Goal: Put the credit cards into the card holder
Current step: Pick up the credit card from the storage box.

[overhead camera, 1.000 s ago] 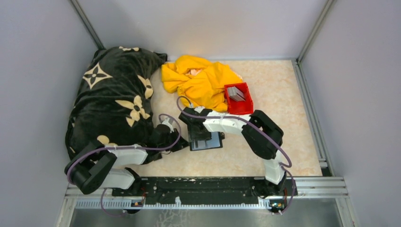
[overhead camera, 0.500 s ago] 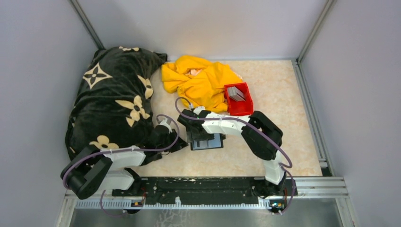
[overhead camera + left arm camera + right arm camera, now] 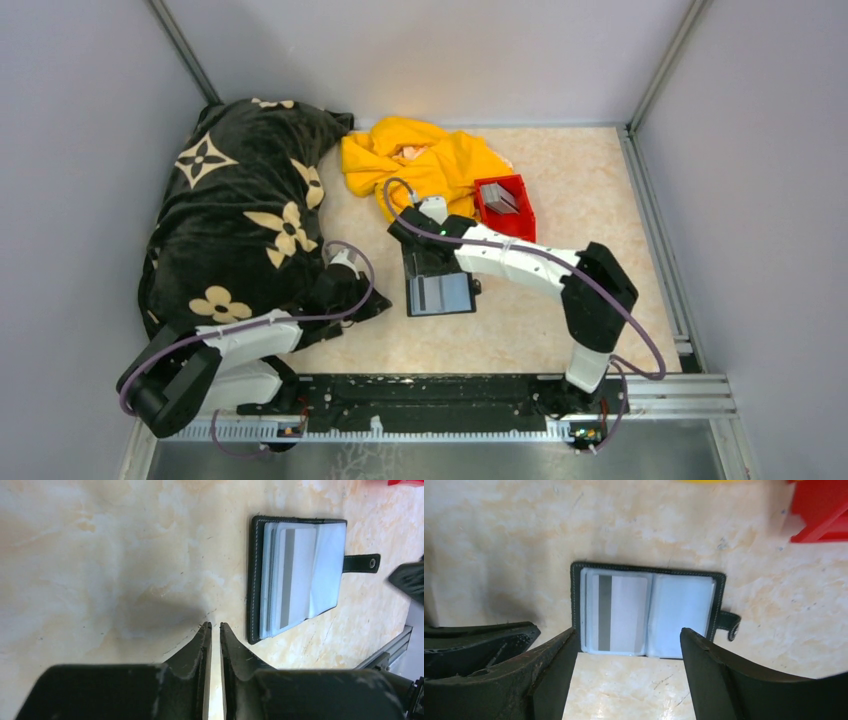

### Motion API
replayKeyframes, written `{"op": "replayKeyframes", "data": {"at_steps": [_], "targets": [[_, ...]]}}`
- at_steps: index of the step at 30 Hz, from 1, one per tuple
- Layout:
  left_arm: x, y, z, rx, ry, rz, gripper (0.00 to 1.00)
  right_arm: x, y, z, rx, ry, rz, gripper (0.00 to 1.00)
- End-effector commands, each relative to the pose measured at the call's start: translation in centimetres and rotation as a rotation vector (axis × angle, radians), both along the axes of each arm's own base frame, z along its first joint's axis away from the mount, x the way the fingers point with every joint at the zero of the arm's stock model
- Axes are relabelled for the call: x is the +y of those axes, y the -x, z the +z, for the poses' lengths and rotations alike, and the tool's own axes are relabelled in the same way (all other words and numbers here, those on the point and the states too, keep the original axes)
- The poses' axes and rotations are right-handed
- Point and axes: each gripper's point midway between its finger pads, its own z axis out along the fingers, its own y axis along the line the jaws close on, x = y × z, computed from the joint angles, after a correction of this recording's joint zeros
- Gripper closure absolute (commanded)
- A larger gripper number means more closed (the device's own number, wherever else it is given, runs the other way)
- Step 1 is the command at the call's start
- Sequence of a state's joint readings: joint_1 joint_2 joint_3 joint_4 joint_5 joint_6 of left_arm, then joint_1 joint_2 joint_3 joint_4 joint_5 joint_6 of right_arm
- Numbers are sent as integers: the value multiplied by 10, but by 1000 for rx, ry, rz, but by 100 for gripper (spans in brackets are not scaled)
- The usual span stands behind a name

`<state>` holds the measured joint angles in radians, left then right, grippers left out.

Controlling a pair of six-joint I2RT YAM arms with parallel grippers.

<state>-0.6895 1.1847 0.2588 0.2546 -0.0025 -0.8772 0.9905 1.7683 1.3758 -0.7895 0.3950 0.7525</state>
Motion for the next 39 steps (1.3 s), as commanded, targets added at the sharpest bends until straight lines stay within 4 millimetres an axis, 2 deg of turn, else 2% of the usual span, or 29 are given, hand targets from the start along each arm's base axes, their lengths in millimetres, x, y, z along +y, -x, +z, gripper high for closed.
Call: {"op": "replayKeyframes", "data": {"at_steps": [1,3,7,14,17,18,19,27,32,39], "targets": [[1,-12,17,-48,-24,20,82,-20,-40,67,-156,-80,-47,26],[0,-16,23,-62,-30,20,81,-40,-57,82,-205,-91,-81,26],[-8,-26,38,-93,-34,6,78,-78,-90,94,-260,-81,-125,27],[-24,-42,60,-126,-35,-36,72,-118,-144,81,-258,-113,-173,27],[-28,-48,66,-138,-46,-48,71,-128,-163,81,-271,-153,-184,28],[-29,-50,68,-142,-50,-48,71,-132,-171,70,-251,-146,-189,28],[-29,-52,70,-148,-55,-48,71,-134,-178,66,-245,-152,-188,28],[-32,-59,71,-142,-65,-46,70,-150,-217,46,-219,-159,-202,28],[-33,-60,70,-134,-64,-48,70,-160,-229,39,-217,-179,-211,29],[-34,-59,67,-122,-67,-47,70,-166,-233,22,-170,-198,-200,30]]}}
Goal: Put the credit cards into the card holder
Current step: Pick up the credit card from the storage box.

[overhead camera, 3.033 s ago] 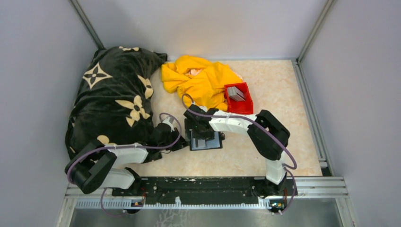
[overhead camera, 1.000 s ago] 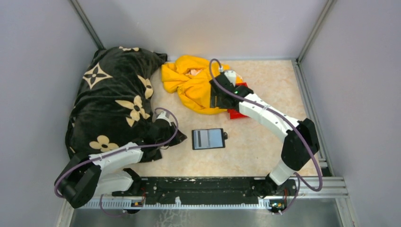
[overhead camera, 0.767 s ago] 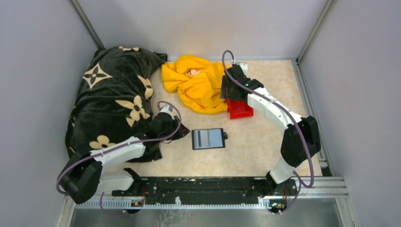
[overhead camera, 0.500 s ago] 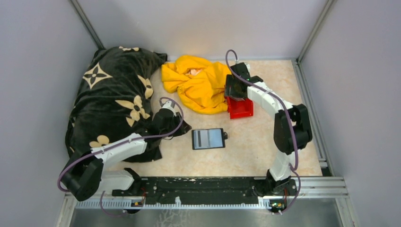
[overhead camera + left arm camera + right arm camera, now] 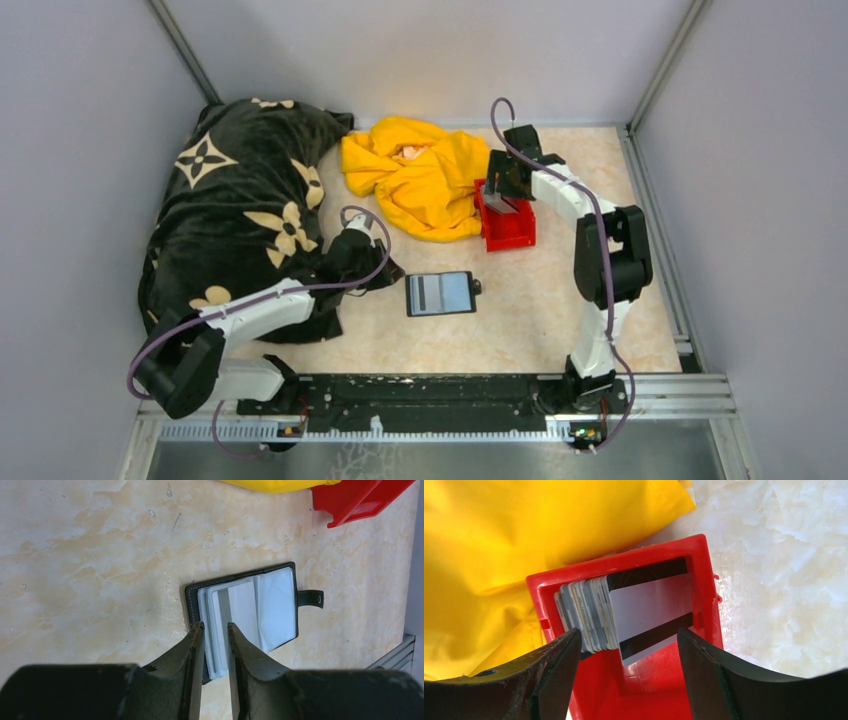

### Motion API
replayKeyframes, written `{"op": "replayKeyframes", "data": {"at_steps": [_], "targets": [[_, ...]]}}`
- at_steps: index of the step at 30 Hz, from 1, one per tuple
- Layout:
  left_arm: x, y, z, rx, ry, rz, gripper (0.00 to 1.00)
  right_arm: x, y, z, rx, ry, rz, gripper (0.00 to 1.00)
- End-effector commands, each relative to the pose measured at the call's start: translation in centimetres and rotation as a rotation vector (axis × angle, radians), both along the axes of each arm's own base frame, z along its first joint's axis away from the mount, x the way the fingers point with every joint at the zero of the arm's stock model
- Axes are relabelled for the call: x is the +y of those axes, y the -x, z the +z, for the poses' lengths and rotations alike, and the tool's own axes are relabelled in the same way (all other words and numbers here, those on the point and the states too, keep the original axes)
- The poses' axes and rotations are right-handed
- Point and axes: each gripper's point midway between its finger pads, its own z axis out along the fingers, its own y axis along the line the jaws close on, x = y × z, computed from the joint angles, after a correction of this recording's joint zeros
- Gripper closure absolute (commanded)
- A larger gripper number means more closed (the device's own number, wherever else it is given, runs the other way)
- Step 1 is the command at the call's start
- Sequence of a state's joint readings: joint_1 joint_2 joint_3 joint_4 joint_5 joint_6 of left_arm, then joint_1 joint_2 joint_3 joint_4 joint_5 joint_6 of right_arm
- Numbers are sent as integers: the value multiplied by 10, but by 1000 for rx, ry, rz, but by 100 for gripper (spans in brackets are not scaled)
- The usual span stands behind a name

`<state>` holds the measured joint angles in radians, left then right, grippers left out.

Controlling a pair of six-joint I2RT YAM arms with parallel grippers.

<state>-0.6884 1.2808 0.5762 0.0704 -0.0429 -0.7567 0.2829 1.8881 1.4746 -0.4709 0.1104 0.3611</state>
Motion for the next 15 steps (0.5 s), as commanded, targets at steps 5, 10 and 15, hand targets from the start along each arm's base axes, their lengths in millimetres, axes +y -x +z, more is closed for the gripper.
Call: {"op": "replayKeyframes", "data": {"at_steps": [5,10,15], "targets": [[-5,-7,9,-17,5,-8,70,8,-19,3,-21,-112,65,32],[-5,-8,9,-18,5,-7,70,14,-18,-6,9,-203,91,41],[-5,-7,7,-9,4,-9,70,19,-15,-8,17,-235,112,53]]}}
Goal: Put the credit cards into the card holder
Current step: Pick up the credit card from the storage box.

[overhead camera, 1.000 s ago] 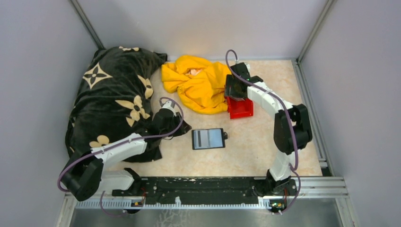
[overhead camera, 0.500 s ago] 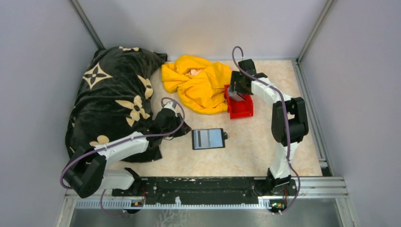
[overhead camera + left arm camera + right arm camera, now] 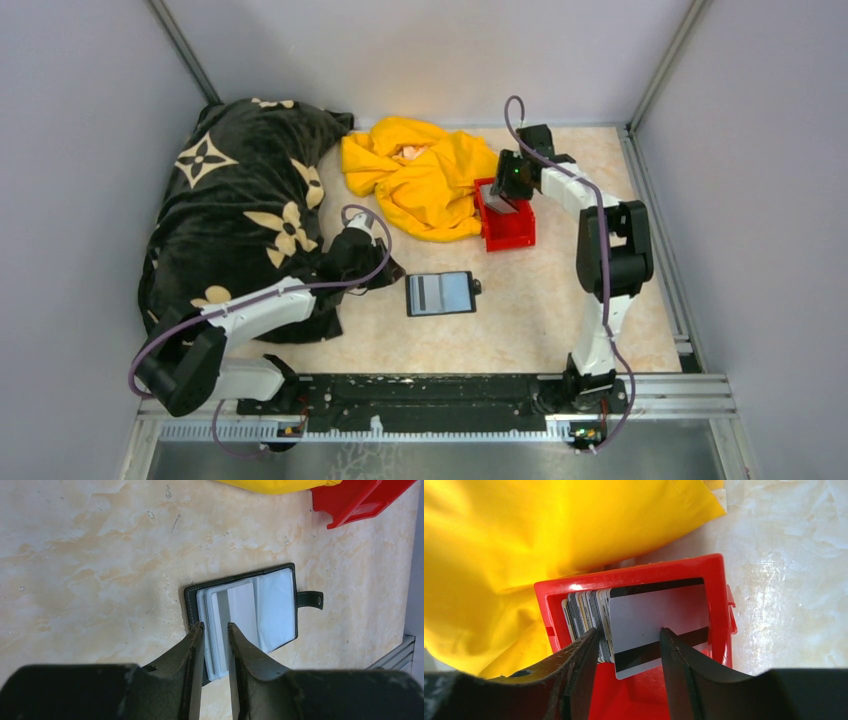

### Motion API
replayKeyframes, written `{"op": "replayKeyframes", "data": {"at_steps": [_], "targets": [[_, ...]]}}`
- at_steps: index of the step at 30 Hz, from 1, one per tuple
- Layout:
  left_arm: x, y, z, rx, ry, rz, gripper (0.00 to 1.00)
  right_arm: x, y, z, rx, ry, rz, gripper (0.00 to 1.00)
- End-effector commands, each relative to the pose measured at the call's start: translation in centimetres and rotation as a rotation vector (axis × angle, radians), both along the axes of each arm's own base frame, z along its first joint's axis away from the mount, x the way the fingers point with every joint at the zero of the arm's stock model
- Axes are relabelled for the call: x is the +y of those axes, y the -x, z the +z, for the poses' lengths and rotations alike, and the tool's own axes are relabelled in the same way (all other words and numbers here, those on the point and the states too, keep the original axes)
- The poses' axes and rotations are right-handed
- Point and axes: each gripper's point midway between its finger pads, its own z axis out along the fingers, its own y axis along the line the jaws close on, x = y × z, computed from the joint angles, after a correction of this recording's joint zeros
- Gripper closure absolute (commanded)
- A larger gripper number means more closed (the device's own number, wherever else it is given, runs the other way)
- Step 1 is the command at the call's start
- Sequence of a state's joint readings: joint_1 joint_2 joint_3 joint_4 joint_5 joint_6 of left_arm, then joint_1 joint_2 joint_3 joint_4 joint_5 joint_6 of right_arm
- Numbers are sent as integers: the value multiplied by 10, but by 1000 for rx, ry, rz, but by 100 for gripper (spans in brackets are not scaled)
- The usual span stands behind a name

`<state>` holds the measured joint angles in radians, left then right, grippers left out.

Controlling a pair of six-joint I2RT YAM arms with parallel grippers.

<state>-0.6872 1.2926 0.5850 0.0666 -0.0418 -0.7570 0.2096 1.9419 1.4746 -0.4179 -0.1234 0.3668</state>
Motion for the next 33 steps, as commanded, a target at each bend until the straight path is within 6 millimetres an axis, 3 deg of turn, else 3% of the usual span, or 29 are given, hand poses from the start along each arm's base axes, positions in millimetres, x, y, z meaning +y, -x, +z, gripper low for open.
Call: {"op": "replayKeyframes", "data": {"at_steps": [1,18,26,33], "targets": [[-5,-6,8,-15,9,-10,70,12,-6,7,-33,-60,38,53],[-8,-3,7,-7,29,-20,70,25,2,47,-102,-58,49,62],[-8,-1,7,-6,37,-23,70,29,6,60,-121,-27,54,69],[-8,-2,10,-14,46,-20,70,22,11,73,-143,47,35,83]]}}
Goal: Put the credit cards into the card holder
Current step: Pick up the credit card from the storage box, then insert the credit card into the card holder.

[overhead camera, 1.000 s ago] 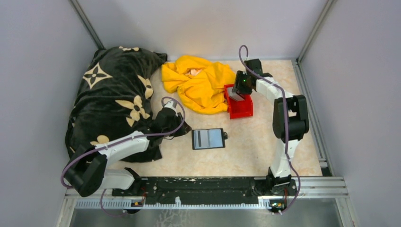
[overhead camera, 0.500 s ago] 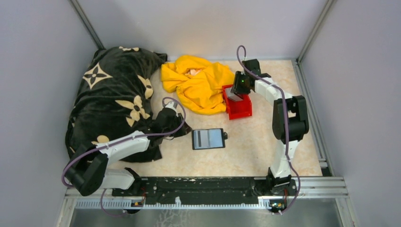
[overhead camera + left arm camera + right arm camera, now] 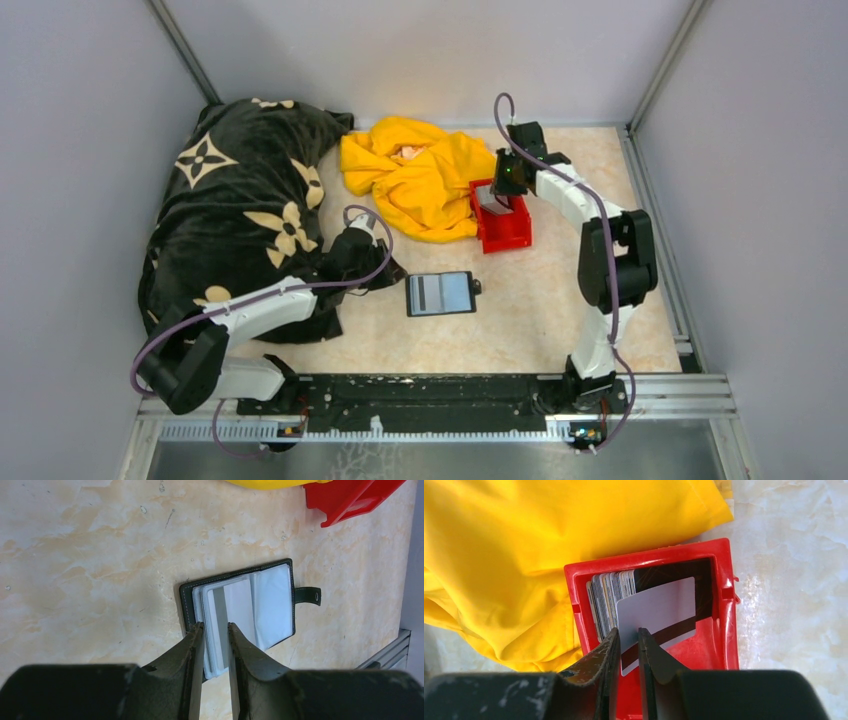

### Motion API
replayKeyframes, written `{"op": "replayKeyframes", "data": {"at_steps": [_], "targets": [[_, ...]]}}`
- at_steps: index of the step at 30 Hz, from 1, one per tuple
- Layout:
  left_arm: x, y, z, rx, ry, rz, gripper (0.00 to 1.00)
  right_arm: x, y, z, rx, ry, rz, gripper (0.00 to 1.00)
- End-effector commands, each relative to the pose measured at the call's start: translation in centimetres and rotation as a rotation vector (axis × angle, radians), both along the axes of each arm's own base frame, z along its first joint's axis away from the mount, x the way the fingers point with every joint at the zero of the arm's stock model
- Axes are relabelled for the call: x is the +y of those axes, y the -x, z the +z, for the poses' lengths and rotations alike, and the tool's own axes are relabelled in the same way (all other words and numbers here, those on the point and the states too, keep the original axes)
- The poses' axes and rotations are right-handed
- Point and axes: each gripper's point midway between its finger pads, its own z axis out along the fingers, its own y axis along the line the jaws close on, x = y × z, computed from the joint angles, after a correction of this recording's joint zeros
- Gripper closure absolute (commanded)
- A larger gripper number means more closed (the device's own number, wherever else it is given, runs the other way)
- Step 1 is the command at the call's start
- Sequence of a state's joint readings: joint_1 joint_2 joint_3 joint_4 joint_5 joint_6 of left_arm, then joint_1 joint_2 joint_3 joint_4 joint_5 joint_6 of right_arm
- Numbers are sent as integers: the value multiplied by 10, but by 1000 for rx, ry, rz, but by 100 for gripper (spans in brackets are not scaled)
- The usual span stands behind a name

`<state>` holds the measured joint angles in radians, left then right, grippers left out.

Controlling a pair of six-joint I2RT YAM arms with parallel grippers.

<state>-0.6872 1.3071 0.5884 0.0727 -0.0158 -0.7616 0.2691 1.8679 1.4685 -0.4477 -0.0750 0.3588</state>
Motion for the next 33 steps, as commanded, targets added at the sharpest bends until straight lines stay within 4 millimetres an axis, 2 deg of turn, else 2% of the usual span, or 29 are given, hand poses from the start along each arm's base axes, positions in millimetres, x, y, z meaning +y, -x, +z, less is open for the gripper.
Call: {"op": "replayKeyframes", "data": {"at_steps": [1,3,8,13,15,16,21,24,29,33], "targets": [[-4,-5,13,-33,38,-1,70,3,-1,47,-100,31,-2,84],[-5,-5,15,-36,43,2,70,1,2,51,-111,70,-10,86],[-9,-9,21,-46,65,2,70,-12,7,54,-122,167,-44,100],[-16,-15,36,-80,86,-10,69,-26,18,66,-144,259,-74,100],[-21,-18,47,-107,101,-31,67,-28,26,77,-166,270,-78,100],[-23,-20,52,-120,106,-43,65,-29,32,89,-192,263,-78,100],[-40,-21,77,-192,144,-156,56,-22,68,123,-249,194,-31,100],[-50,-19,95,-249,177,-241,52,-12,100,136,-240,112,53,100],[-63,-6,124,-346,255,-408,45,9,154,135,-204,-31,217,100],[-64,-1,145,-408,288,-480,40,27,194,127,-164,-163,342,100]]}}
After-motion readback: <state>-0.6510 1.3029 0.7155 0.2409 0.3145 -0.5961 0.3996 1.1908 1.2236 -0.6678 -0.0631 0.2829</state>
